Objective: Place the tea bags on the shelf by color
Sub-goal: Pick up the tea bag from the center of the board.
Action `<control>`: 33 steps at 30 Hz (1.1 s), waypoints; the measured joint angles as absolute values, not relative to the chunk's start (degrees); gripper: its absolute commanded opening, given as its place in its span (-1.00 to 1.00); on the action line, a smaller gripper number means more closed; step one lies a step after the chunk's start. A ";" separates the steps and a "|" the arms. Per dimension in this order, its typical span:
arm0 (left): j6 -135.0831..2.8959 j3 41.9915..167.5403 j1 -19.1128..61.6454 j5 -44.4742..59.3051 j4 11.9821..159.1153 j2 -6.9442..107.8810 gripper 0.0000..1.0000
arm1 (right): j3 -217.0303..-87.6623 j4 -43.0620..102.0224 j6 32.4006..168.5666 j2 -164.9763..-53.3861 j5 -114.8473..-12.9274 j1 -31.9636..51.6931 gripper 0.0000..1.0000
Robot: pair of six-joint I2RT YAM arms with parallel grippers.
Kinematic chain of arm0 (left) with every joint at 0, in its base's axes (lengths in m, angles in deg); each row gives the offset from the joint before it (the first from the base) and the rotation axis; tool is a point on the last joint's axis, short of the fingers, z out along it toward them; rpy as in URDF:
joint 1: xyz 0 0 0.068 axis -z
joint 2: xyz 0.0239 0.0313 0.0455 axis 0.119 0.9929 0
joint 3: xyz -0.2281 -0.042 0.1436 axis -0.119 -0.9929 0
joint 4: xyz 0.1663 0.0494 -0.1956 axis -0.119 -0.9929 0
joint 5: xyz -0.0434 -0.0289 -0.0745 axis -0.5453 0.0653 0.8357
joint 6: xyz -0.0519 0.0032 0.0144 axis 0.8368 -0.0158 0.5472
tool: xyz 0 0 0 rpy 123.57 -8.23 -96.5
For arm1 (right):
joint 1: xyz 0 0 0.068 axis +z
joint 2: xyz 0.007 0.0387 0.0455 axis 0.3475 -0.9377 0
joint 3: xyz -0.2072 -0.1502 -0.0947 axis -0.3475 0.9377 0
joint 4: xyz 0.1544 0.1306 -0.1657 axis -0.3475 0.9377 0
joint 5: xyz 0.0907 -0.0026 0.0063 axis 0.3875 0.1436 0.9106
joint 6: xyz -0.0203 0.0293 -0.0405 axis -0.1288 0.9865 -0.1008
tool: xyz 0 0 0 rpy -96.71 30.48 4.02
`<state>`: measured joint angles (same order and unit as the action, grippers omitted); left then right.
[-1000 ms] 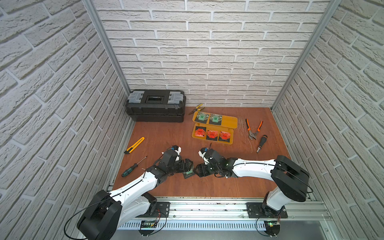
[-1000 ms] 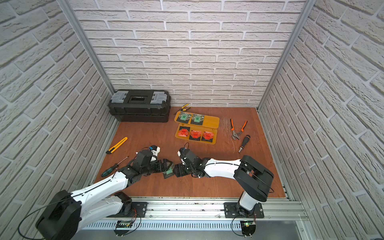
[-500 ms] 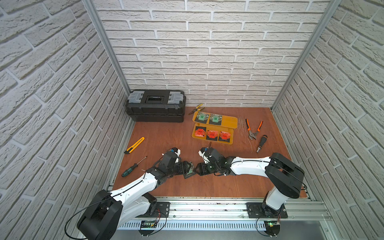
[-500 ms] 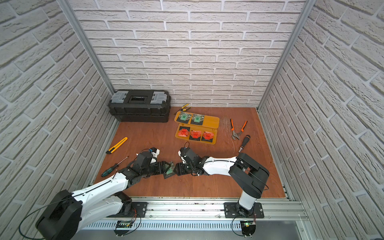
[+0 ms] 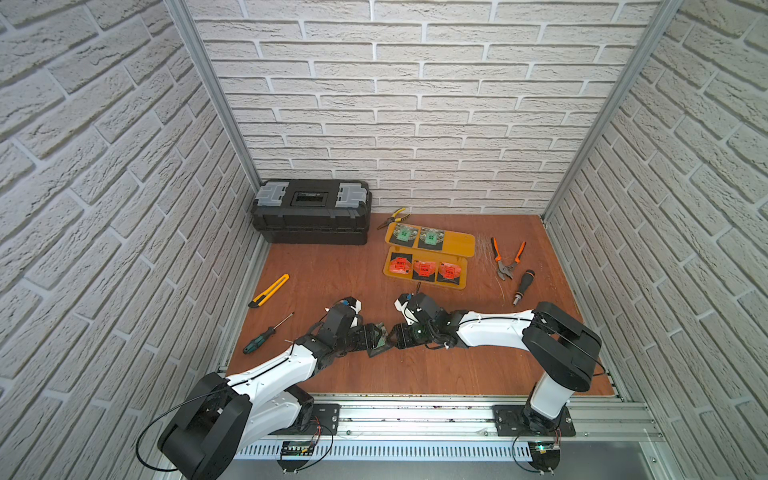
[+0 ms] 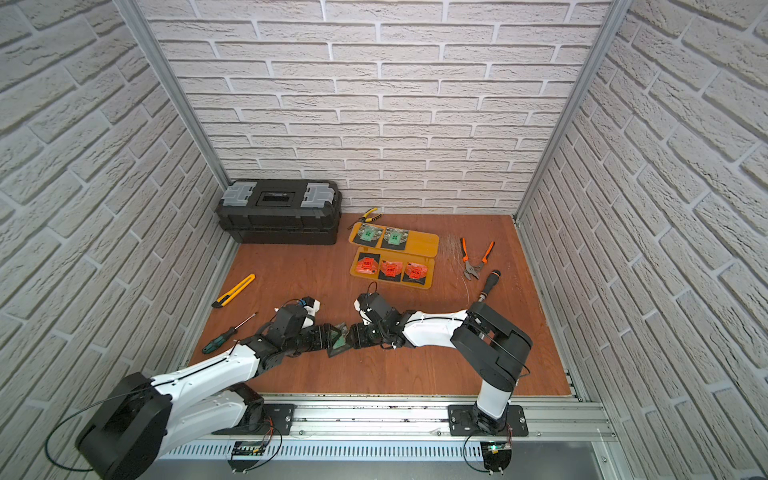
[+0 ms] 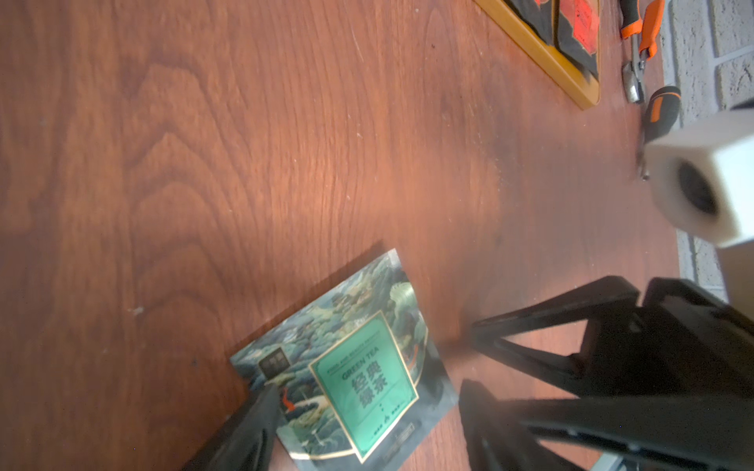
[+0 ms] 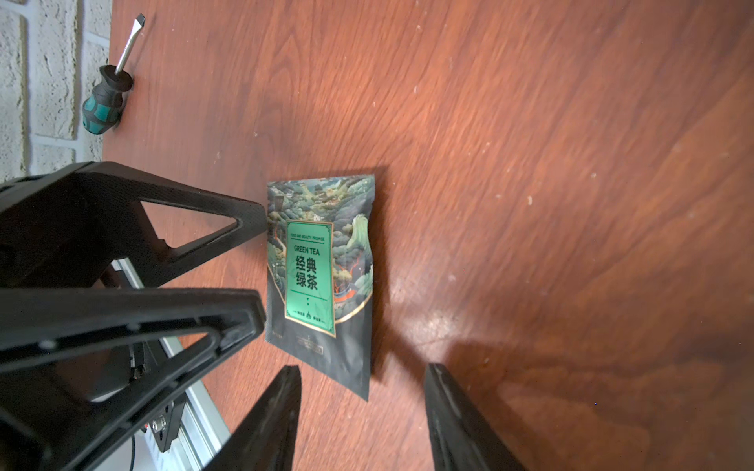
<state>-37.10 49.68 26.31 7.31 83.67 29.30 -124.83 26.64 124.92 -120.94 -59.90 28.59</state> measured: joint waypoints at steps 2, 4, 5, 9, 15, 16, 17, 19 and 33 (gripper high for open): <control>-37.10 49.68 26.31 7.33 83.80 29.32 0.49 | -124.85 26.57 124.92 -121.04 -59.59 28.50 0.03; -37.10 49.62 26.31 7.31 83.85 29.39 0.49 | -125.04 26.57 124.92 -121.11 -59.37 28.46 0.01; -37.08 49.55 26.31 7.33 83.85 29.50 0.49 | -125.29 26.49 124.94 -121.24 -59.24 28.44 0.00; -37.08 49.27 26.31 7.31 84.13 29.91 0.48 | -126.09 25.90 125.14 -122.05 -58.87 28.37 -0.03; -37.03 49.09 26.31 7.31 84.74 30.02 0.48 | -126.42 25.52 126.02 -122.66 -58.15 28.22 -0.08; -37.03 49.00 26.31 7.31 84.90 30.00 0.48 | -126.44 25.39 126.10 -122.82 -58.02 28.20 -0.09; -37.03 48.94 26.31 7.31 85.07 30.00 0.47 | -126.44 25.42 126.19 -122.88 -57.97 28.17 -0.10; -36.99 48.92 26.31 7.31 85.12 30.00 0.47 | -126.44 25.33 126.26 -122.99 -57.93 28.13 -0.11; -36.94 48.61 26.31 7.31 85.73 30.00 0.45 | -126.75 22.31 127.81 -125.61 -56.55 27.82 -0.22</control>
